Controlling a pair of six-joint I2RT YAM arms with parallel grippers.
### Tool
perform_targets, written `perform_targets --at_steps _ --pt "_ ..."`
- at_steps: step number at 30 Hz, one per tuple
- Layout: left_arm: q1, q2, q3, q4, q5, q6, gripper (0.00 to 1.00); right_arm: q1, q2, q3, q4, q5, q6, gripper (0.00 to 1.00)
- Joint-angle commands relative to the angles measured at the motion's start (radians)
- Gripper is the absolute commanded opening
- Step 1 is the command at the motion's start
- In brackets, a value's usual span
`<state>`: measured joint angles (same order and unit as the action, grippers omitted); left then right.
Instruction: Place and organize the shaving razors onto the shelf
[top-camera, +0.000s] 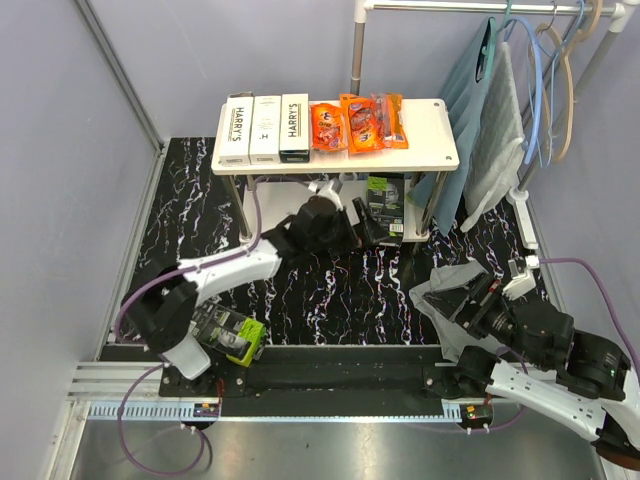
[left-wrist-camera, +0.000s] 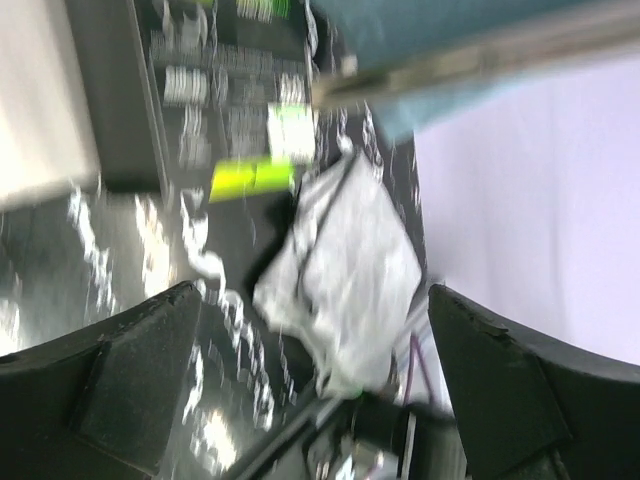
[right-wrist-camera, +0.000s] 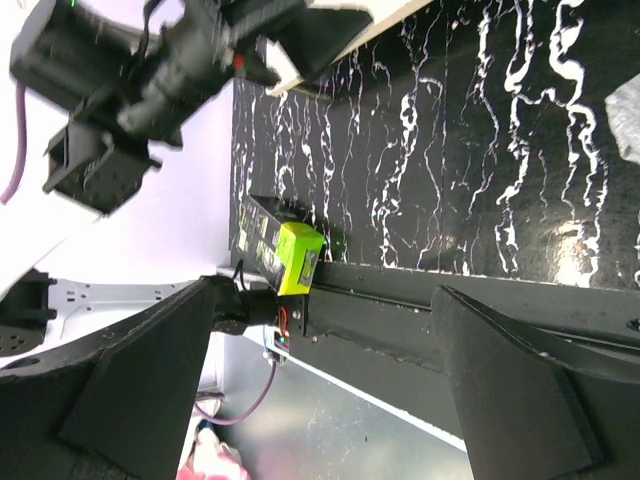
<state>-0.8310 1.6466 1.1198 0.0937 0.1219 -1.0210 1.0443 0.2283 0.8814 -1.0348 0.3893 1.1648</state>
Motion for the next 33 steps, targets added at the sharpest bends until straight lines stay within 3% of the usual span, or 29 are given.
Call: perform_targets --at_steps 1,6,9,17,22,28,33 --pt "-0.043 -0.165 -0.17 0.021 -0.036 -0.001 0.99 -0.003 0.061 -0.015 0.061 -0.043 -0.013 1.0" --pt "-0.1 -0.408 -0.392 -0.046 -0.094 -0.057 0.99 -0.001 0.118 -0.054 0.127 -0.092 -0.016 1.0" --pt "-0.123 -0.572 -0.474 -0.173 -0.169 -0.063 0.99 -0.001 0.153 -0.088 0.173 -0.119 -0.011 1.0" --pt "-0.123 -1.102 -0.618 -0.691 -0.307 -0.171 0.99 -0.001 0.313 -0.22 0.429 -0.233 -0.004 1.0" --pt "-0.123 -1.368 -0.594 -1.1 -0.407 -0.338 0.99 0.005 0.505 -0.28 0.668 -0.299 -0.007 1.0" --pt "-0.123 -1.427 -0.459 -1.473 -0.493 -0.453 0.99 0.036 0.846 -0.222 0.915 -0.366 -0.062 1.0" --pt "-0.125 -1.358 -0.354 -1.609 -0.562 -0.504 0.99 0.04 1.176 -0.069 1.039 -0.472 -0.111 1.0"
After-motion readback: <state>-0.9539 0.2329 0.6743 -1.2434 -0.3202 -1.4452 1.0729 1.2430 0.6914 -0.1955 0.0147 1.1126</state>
